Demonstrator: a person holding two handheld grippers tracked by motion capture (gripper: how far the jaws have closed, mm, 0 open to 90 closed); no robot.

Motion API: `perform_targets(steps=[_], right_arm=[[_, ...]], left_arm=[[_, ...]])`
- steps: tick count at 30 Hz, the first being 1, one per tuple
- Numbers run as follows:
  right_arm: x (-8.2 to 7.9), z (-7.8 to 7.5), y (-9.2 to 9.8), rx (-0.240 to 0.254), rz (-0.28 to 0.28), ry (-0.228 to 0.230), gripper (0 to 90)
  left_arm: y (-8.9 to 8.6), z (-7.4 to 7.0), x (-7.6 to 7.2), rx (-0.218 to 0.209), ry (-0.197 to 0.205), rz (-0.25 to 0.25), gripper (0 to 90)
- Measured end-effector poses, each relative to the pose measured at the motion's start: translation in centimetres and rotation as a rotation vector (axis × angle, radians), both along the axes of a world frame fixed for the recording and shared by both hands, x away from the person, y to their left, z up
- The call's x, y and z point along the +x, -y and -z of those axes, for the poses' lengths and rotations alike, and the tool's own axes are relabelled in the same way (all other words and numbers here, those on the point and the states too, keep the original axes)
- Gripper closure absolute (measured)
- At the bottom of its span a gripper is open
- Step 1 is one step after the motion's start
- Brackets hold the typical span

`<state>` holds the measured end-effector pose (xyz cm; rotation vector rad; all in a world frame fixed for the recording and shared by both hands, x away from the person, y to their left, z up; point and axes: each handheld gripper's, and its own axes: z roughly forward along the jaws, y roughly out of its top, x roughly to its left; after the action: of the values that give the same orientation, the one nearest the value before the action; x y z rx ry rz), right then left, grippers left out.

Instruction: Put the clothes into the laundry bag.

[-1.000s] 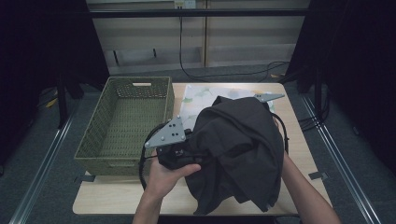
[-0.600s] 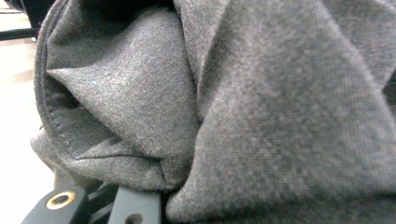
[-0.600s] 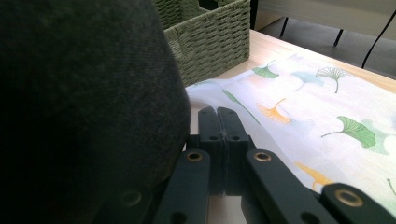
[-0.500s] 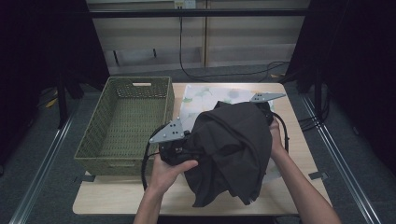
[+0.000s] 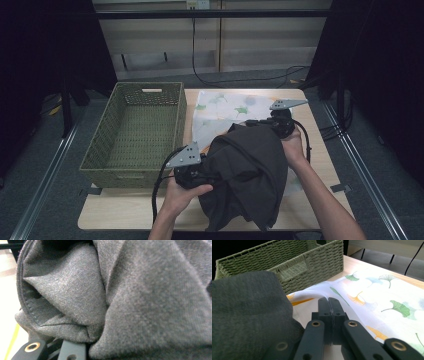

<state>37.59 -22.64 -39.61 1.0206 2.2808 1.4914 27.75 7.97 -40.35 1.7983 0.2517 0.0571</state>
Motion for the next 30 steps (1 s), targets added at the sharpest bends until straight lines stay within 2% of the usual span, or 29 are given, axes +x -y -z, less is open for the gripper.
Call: perform_targets(steps=[3, 6, 8, 10, 12, 15, 18, 21, 23, 25, 28, 30], right_arm=[[0.0, -0.2, 0.2, 0.003, 0.001, 0.006, 90.0], [0.0, -0.3, 0.3, -0.005, 0.01, 0.008, 90.0], [0.0, -0.2, 0.4, -0.006, 0.014, 0.006, 90.0], [0.0, -0.3, 0.4, -0.004, 0.009, 0.007, 90.0], [-0.1, -0.4, 0.2, -0.005, 0.003, 0.01, 90.0], [-0.4, -0.5, -0.2, -0.027, -0.01, 0.02, 90.0], [-0.6, -0.7, -0.5, -0.044, -0.018, 0.031, 90.0], [-0.9, -0.9, -0.6, -0.05, -0.021, 0.033, 90.0], [-1.0, -1.0, -0.4, -0.05, -0.024, 0.034, 90.0], [-1.2, -1.2, -0.3, -0.053, -0.02, 0.037, 90.0], [-1.4, -1.3, -0.2, -0.056, -0.023, 0.036, 90.0], [-1.7, -1.5, -0.5, -0.062, -0.033, 0.031, 90.0]], left_arm=[[-0.2, 0.7, 0.3, 0.012, 0.001, -0.01, 60.1], [0.0, 1.3, 0.5, 0.044, -0.004, -0.025, 60.1], [0.1, 1.8, 0.7, 0.067, -0.011, -0.052, 60.1], [0.3, 2.4, 0.9, 0.101, -0.016, -0.063, 60.2], [0.7, 2.9, 1.2, 0.168, -0.019, -0.078, 60.1], [1.1, 3.9, 1.6, 0.196, -0.033, -0.069, 60.0], [1.4, 4.6, 1.8, 0.238, -0.05, -0.106, 59.8], [1.2, 5.4, 2.5, 0.233, -0.093, -0.121, 59.6], [1.1, 5.9, 2.7, 0.238, -0.108, -0.14, 59.6], [0.9, 6.2, 2.8, 0.221, -0.126, -0.151, 59.6], [0.8, 6.1, 2.7, 0.218, -0.132, -0.165, 59.7], [1.0, 5.5, 2.7, 0.216, -0.115, -0.201, 59.8]])
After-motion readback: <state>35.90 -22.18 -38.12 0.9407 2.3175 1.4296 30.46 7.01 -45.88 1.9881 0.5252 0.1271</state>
